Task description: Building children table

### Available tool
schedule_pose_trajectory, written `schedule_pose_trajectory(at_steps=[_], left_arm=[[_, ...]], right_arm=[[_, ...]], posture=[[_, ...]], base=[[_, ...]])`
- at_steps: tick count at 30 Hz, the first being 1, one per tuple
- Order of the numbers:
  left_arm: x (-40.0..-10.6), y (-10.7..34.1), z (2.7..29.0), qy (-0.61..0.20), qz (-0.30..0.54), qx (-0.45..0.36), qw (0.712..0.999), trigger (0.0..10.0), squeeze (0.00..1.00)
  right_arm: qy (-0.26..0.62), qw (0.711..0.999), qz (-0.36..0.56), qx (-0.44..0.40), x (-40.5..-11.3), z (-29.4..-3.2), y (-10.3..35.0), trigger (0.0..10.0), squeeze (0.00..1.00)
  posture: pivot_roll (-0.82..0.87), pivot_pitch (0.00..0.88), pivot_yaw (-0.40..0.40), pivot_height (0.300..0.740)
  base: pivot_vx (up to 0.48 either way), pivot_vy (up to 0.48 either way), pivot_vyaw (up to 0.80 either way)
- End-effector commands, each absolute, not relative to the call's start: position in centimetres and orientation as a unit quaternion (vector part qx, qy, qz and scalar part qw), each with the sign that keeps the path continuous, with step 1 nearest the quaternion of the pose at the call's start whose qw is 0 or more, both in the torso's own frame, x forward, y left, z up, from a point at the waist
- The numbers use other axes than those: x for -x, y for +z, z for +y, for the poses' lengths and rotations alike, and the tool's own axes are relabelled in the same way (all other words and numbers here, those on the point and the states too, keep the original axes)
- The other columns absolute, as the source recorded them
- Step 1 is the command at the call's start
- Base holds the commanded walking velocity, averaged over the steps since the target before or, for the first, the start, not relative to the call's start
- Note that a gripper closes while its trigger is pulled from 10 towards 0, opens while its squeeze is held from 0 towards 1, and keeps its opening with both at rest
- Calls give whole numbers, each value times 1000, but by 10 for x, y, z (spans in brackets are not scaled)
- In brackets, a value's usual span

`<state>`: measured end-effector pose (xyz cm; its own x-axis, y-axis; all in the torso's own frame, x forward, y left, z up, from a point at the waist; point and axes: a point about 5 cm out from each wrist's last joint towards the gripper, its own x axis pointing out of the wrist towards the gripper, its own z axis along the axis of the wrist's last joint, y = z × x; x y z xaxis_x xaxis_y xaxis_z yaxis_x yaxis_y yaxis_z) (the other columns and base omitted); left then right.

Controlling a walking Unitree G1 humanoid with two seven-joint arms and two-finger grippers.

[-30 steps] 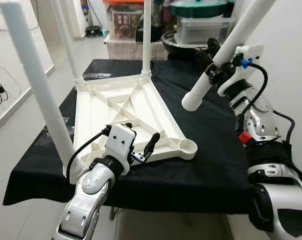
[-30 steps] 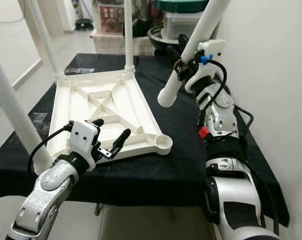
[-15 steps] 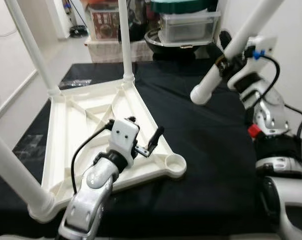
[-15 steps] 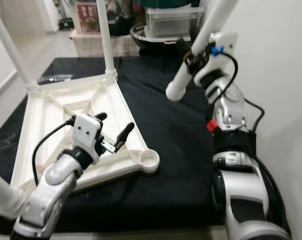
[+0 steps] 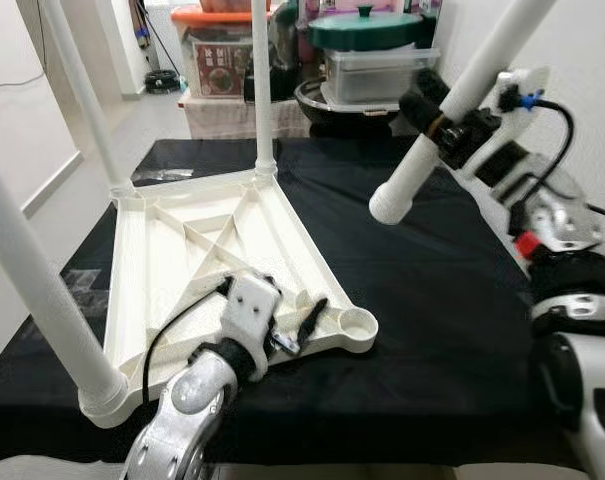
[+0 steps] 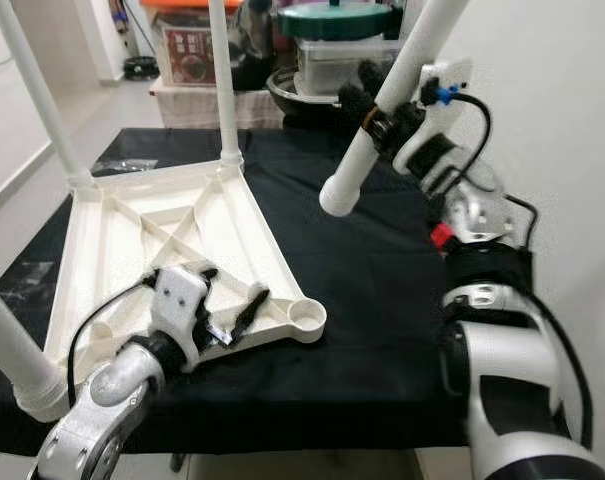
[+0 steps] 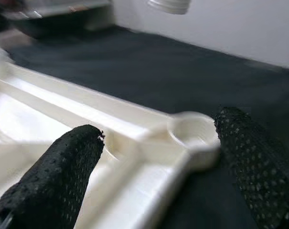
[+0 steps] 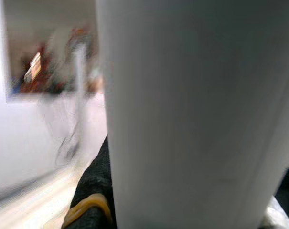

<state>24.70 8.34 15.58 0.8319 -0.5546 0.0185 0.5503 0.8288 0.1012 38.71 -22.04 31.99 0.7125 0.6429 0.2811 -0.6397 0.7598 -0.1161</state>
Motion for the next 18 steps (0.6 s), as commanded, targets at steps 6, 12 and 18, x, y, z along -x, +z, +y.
schedule_pose_trajectory(at_steps=[6,12,18], left_arm=[[-222,141,71,-339,9,-35,940,10000,0],[-200,131,61,-369,35,-21,928,10000,0],[-196,131,63,-369,47,-13,928,10000,0]], right_arm=[[325,939,-103,40,-390,-231,298,10000,0],[336,938,-83,38,-391,-231,289,10000,0],[325,943,-72,30,-392,-237,293,10000,0]], posture=[[69,118,-29,740],[74,138,-24,740],[77,144,-22,740]], base=[[0,0,566],[0,0,533],[0,0,0]])
